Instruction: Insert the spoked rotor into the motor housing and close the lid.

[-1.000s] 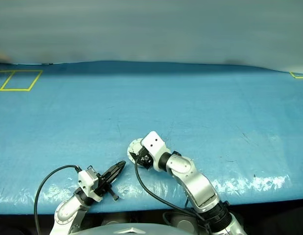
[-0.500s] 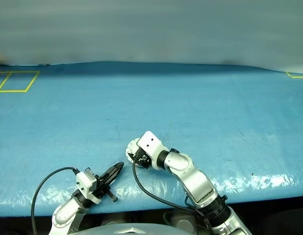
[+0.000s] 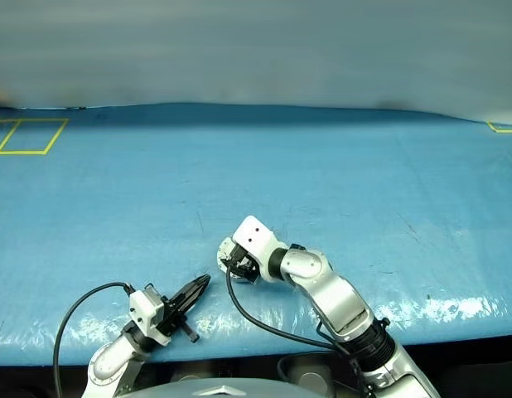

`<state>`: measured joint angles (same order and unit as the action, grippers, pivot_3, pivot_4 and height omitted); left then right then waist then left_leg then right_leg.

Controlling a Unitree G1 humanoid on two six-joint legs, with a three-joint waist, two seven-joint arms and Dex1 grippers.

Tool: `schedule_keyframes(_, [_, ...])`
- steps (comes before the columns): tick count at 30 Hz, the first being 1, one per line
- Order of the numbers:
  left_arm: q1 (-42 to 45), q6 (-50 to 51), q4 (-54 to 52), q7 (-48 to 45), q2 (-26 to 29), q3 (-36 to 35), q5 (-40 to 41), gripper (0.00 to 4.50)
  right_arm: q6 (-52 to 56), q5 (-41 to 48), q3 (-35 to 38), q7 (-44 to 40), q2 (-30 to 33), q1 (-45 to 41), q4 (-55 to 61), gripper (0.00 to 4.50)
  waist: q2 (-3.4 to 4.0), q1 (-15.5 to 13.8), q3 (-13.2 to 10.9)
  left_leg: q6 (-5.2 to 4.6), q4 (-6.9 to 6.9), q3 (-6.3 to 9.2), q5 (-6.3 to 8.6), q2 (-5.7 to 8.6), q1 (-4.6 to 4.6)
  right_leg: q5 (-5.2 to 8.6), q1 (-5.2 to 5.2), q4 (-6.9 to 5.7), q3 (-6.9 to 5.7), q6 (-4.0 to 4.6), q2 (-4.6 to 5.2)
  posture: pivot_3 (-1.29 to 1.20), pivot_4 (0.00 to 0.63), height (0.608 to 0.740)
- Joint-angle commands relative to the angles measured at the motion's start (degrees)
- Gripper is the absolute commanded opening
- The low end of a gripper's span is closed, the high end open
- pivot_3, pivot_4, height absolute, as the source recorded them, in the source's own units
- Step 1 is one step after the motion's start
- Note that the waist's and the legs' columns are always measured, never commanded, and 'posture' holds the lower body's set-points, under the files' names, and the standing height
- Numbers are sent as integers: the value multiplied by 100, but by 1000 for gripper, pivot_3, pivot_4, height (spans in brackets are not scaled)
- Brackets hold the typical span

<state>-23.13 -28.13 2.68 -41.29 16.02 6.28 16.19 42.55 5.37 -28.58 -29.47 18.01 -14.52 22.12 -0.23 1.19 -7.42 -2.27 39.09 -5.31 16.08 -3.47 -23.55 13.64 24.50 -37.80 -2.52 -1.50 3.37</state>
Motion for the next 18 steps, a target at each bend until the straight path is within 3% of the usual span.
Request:
schedule_keyframes(1, [-75, 46, -39, -13, 21, 34, -27, 0, -387, 10, 89, -119, 11, -1, -164, 3059, 0, -1, 0, 0, 0, 0, 0, 0, 1, 0, 0, 0, 0, 0, -1, 0, 150, 740])
schedule_keyframes(9, [-32, 55, -8, -33, 28, 15, -37, 0, -1683, 69, 212, -493, -116, 287, -1209, 3059, -2, 18, 1, 0, 2, -2, 0, -2, 13, 0, -3, -2, 3, -2, -5, 0, 150, 740])
schedule_keyframes(18, [40, 49, 95, -58, 41, -12, -42, 0, -1694, -346, 35, -625, 214, 184, -1394, 3059, -17, 8, 13, 1, 3, -5, -1, -3, 33, 0, -21, -3, 6, -2, -1, 0, 150, 740])
